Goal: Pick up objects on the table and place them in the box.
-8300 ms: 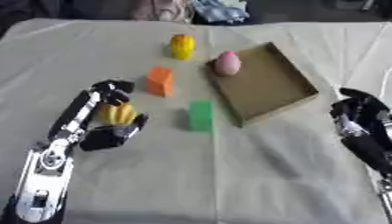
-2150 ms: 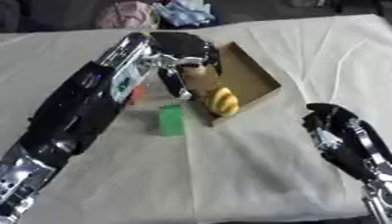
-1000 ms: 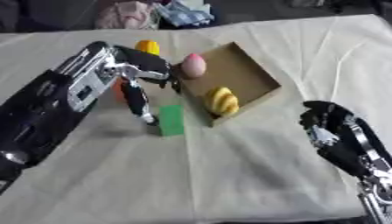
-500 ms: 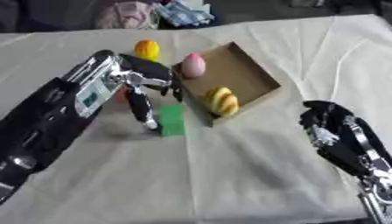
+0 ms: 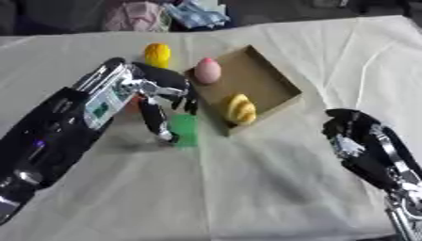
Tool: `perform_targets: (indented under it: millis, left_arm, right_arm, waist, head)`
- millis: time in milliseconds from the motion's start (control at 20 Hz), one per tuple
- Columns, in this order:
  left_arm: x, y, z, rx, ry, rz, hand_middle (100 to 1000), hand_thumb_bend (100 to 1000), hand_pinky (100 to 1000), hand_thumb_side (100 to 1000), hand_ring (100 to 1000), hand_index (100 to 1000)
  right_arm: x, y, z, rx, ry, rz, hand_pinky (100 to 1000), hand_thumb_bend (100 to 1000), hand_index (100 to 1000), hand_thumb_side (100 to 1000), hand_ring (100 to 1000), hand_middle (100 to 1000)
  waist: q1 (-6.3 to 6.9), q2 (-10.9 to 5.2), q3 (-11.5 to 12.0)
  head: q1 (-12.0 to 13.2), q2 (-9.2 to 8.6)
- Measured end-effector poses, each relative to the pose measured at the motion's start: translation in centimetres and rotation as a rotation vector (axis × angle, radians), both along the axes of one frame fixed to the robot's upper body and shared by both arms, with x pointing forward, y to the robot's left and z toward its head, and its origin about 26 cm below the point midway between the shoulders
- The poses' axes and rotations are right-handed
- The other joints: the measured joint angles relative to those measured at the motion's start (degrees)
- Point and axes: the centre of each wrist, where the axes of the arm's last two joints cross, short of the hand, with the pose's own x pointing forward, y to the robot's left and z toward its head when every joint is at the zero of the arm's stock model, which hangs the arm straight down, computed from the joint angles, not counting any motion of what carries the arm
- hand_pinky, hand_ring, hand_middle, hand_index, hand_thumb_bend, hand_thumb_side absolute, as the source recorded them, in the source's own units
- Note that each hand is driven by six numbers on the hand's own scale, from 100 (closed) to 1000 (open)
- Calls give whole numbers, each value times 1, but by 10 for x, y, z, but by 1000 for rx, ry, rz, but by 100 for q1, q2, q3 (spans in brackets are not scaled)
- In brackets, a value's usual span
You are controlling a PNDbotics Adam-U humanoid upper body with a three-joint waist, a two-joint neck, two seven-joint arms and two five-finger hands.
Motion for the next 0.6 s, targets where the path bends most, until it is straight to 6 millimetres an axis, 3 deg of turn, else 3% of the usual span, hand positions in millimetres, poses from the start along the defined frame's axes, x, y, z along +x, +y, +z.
perform_targets:
  millis: [150,600]
  left_arm:
    - [-1,-2,8,-10,-26,-14,565,306,582,100,513,673]
    - [-2,-11,72,-103,-217,-25,569,330,595,100,517,677]
  right_arm:
    - [0,-1,0,0,0,-3,647,100,773,510,634,585]
    - [0,-1,-1,0,5,-5,647,100,774,514,634,586]
  waist:
    - [0,0,-8]
    - [0,0,-90]
  head:
    - [-1,0]
    - [18,0]
